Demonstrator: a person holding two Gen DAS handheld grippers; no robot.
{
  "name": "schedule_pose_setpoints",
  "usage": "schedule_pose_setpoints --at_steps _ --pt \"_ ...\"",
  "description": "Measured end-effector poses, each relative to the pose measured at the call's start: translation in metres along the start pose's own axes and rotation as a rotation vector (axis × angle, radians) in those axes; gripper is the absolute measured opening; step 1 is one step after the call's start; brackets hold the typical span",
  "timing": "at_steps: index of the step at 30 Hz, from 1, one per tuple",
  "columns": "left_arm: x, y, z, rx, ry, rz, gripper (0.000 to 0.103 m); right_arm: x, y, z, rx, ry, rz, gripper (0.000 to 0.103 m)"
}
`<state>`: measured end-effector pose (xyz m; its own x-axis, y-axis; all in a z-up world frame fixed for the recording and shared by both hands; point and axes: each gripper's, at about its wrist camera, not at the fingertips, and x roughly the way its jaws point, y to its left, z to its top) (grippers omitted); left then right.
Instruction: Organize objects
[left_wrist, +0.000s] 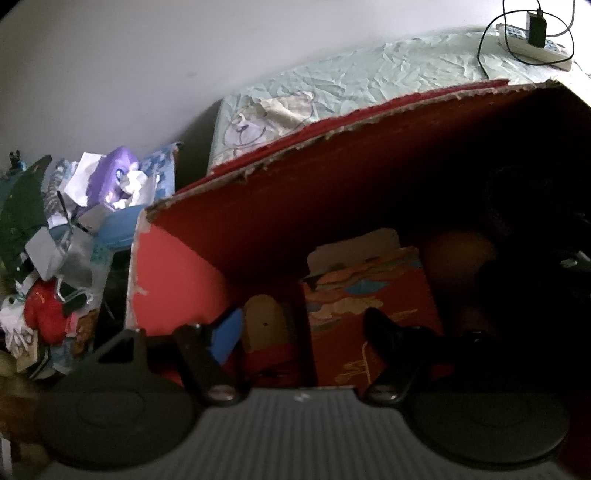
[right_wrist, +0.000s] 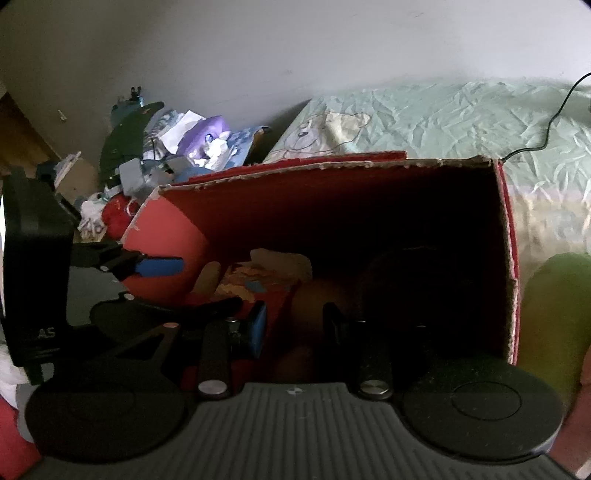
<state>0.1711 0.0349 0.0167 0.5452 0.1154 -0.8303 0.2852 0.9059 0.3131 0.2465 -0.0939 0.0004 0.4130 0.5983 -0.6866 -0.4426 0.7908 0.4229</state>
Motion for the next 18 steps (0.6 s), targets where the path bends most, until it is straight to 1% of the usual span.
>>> schedule_pose_setpoints --at_steps 8,18 --pt "0.0002 -0.0003 -0.0006 0.000 0.001 0.018 0.076 0.0003 -0.0036 0.0016 -0.001 0.002 0.056 0.036" --pt "-0.0003 0.0000 -0.0007 0.000 -0.002 0.029 0.076 0.0009 -0.0028 0.0019 -0.003 -0.002 0.045 0.035"
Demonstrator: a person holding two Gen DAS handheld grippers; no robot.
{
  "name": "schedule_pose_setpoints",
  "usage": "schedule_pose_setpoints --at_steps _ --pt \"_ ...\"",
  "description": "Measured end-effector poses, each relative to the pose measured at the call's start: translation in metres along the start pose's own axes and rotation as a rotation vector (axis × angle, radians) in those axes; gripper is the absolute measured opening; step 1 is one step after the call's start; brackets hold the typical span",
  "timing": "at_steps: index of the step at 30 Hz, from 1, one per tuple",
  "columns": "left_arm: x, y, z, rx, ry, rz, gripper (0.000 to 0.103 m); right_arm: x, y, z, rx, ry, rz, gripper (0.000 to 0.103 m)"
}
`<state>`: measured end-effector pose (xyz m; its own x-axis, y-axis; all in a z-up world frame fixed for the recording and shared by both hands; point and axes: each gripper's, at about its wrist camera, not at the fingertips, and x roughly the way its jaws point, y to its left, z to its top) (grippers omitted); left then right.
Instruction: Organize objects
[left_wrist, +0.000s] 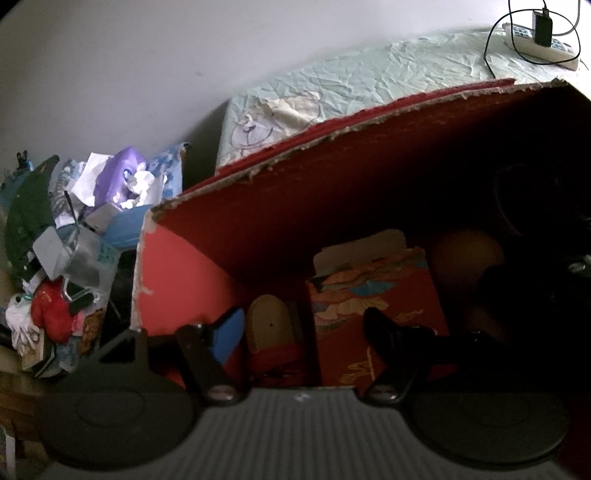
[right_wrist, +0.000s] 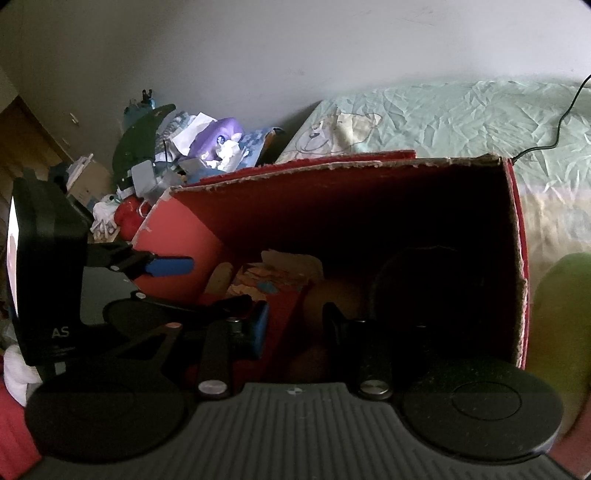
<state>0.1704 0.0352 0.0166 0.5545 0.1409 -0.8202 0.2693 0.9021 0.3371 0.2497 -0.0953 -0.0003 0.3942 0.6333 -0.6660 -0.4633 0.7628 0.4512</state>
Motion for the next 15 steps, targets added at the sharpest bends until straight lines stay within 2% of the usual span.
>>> schedule_pose_setpoints --at_steps 2,5,6,7,8,12,15 --pt "0.0000 -0.0002 0.0003 0.002 0.001 0.002 0.076 0.0002 -0.0001 0.0000 0.000 0.000 -0.007 0.028" --pt "-0.0002 -0.0005 0.0001 0.004 0.000 0.006 0.076 -0.0001 -0.0003 -0.0004 0.000 -0.004 -0.018 0.027" --pt "-0.0004 -0.0007 0.0002 0.006 -0.003 0.016 0.081 0.0000 -0.0006 -0.0004 0.000 -0.005 -0.016 0.027" --pt "0.0000 -0.0001 0.0010 0.000 0.000 0.035 0.091 0.0003 -0.0007 -0.0006 -0.001 -0.003 -0.018 0.027" --pt "-0.0001 0.0017 0.0018 -0.010 0.001 0.041 0.093 0.0005 -0.0009 -0.0004 0.000 -0.002 -0.022 0.027" --pt "-0.0007 0.0057 0.0010 -0.033 0.005 0.023 0.092 0.0004 -0.0006 -0.0008 0.000 -0.007 -0.032 0.026" --pt "0.0005 0.0026 0.0010 -0.013 0.011 0.022 0.092 0.0011 0.0000 -0.0007 0.001 -0.008 -0.043 0.026"
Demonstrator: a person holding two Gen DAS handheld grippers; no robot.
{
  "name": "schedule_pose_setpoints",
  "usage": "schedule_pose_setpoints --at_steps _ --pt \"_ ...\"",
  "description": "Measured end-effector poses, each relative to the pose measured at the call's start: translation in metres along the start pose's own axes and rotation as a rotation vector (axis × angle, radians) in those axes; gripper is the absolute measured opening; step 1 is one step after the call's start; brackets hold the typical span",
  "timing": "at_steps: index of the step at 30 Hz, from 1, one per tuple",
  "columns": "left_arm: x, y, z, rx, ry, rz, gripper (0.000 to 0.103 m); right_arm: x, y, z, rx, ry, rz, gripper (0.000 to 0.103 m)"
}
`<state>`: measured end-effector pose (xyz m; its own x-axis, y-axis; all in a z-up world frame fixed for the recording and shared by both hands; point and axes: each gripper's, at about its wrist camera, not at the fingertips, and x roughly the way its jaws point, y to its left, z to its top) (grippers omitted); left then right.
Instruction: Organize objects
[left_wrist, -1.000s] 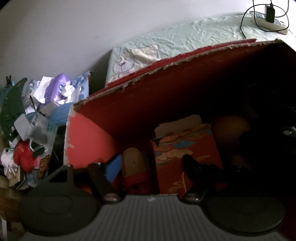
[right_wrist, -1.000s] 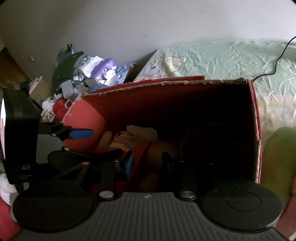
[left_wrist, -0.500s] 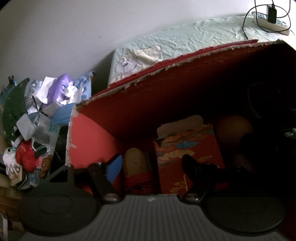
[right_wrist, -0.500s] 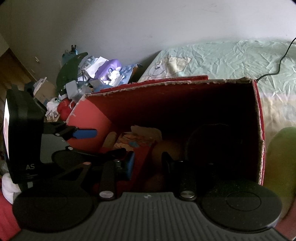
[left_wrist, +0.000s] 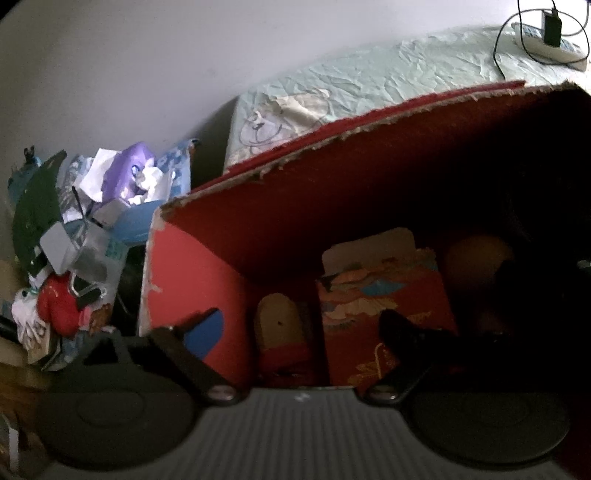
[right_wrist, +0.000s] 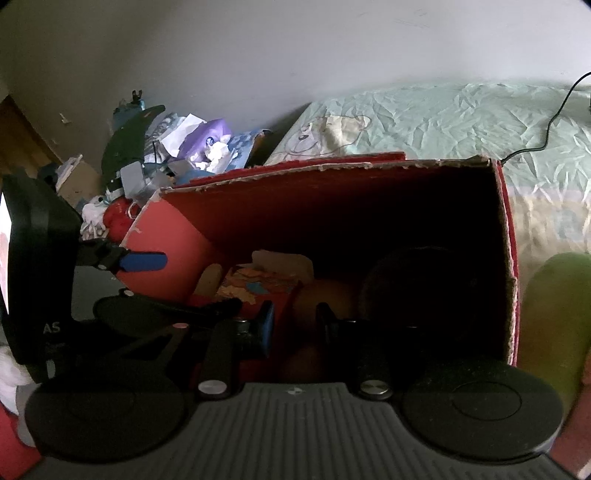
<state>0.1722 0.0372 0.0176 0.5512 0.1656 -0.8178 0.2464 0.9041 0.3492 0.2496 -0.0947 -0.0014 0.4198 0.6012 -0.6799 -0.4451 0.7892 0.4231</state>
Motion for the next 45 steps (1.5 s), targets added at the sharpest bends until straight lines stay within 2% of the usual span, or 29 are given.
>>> schedule_pose_setpoints --at_steps 6,23,45 --pt "-0.0041 0.0000 -0.0026 0.003 -0.029 -0.009 0.092 -0.0031 -0.0006 -0.0024 0.000 -0.028 0.004 0.026" --pt "-0.0058 0.0018 -0.0022 -0.003 -0.042 -0.029 0.095 -0.0018 0.0005 -0.0013 0.000 -0.029 -0.022 0.026" --pt "-0.0037 0.0035 0.0005 -0.005 -0.019 -0.047 0.095 -0.0010 0.0011 -0.0001 0.004 -0.020 -0.014 0.031"
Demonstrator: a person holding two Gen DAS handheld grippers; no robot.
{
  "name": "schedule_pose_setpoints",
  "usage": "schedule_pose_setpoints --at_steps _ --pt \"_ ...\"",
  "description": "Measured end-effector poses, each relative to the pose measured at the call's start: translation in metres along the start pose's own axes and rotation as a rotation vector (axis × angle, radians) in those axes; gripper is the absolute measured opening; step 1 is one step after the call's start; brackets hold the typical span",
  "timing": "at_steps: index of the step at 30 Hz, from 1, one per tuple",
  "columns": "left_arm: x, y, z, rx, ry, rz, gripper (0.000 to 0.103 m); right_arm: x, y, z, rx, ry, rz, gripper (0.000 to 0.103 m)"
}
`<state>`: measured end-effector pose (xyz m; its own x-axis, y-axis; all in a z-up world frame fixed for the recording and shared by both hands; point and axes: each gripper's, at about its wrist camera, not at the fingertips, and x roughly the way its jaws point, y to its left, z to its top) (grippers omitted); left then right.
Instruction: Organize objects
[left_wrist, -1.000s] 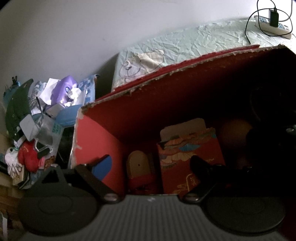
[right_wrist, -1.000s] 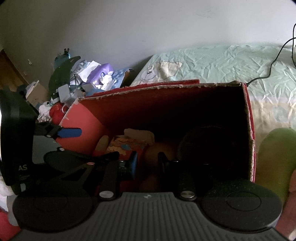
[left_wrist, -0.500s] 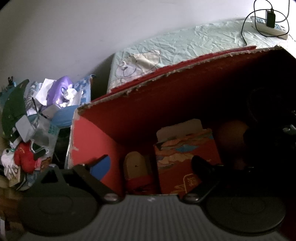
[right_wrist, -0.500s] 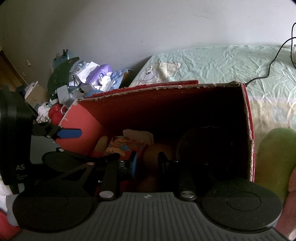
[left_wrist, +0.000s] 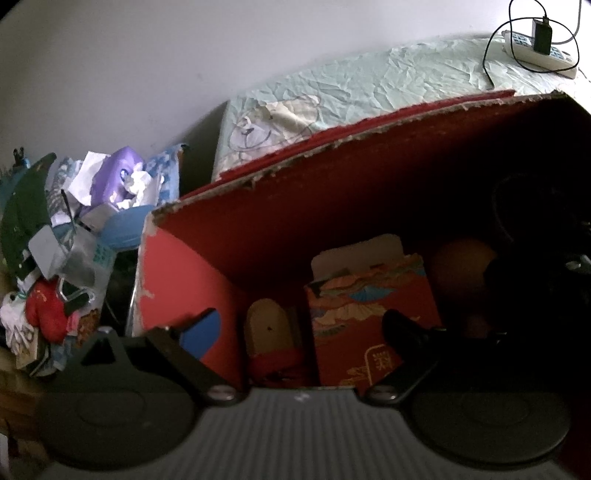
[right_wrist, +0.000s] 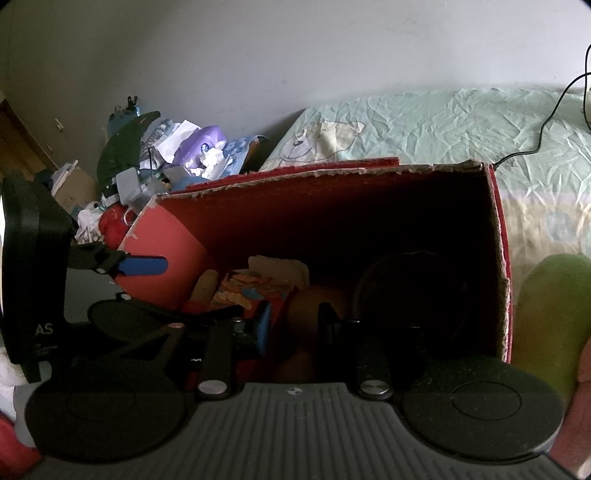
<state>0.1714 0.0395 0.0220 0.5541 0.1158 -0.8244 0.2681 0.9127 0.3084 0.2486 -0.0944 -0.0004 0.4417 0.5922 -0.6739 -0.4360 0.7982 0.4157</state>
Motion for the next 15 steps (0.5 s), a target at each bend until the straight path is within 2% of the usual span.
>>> schedule_pose_setpoints --at_steps 15 --pt "-0.0007 -0.0003 -0.0012 -0.010 0.010 0.021 0.095 0.0020 -0.0001 0.0003 -0.009 0.014 0.016 0.035"
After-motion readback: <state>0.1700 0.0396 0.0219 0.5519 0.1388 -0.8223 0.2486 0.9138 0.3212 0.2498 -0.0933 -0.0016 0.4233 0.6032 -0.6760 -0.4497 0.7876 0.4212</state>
